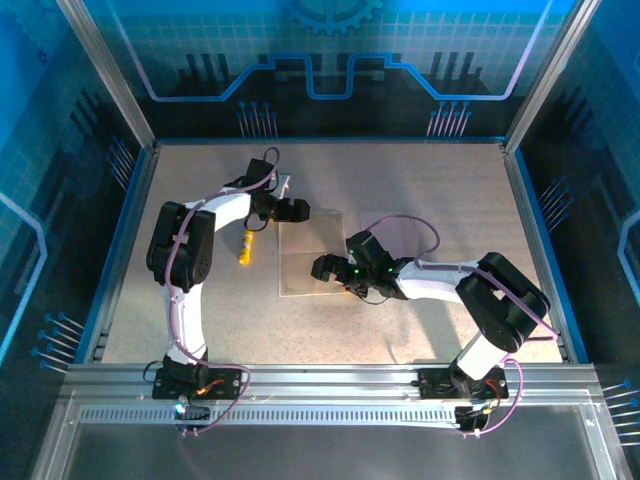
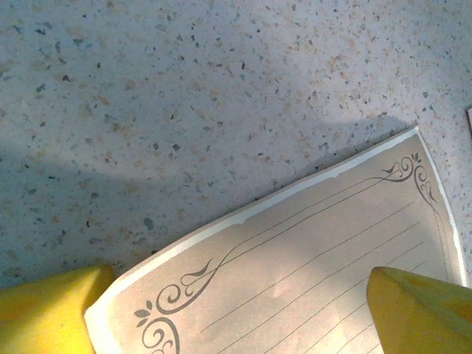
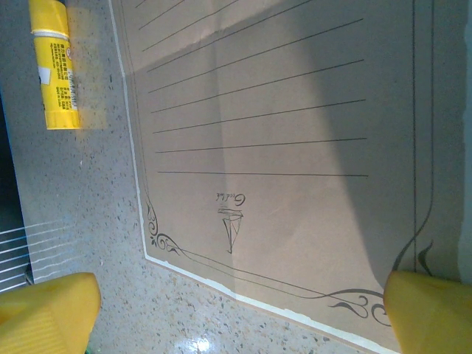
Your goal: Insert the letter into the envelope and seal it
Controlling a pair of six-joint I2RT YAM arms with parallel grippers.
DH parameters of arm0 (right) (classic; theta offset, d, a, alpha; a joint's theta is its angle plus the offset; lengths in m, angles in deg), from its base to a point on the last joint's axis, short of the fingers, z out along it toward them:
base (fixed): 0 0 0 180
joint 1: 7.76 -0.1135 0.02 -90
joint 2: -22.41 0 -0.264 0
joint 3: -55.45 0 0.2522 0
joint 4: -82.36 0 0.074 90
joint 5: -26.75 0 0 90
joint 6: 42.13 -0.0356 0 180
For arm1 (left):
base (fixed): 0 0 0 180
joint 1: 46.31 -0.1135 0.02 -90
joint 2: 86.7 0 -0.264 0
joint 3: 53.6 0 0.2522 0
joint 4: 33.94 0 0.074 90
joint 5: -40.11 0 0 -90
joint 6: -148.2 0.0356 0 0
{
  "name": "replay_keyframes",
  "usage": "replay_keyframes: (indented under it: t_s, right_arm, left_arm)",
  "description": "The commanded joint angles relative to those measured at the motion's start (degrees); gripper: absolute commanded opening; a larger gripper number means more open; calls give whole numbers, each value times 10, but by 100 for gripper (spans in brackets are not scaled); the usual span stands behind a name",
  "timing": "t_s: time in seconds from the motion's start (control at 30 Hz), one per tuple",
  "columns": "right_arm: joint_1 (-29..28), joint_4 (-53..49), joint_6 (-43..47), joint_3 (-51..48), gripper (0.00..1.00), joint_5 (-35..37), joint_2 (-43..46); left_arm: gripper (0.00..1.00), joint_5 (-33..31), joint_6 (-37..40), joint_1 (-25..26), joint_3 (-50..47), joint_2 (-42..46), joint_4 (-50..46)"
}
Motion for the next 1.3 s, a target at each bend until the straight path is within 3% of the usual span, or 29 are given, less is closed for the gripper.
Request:
replay_keyframes:
  t_s: [0.0,0.13,0.23,0.47,0.63,0.77,1.27]
  right_arm:
    - [10,-23,8,-4,100,3,1]
    - [10,-28,11,-1,100,4,2]
    - [10,-31,12,1,100,4,2]
    - [11,-36,15,3,100,5,3]
    - [11,-36,15,-1,100,8,8]
    - [12,-35,15,-6,100,10,11]
    - [13,-34,12,-14,100,15,18]
  left_arm:
    - [77,14,14,2,6,34,-17]
    - [60,9,16,2,2,49,-27]
    - [42,5,16,2,-8,63,-23]
    - [30,4,23,1,-16,76,-25]
    - [29,11,29,1,-19,74,-27]
    - [36,14,28,1,-26,72,-24]
    - [33,9,19,1,-11,50,-42]
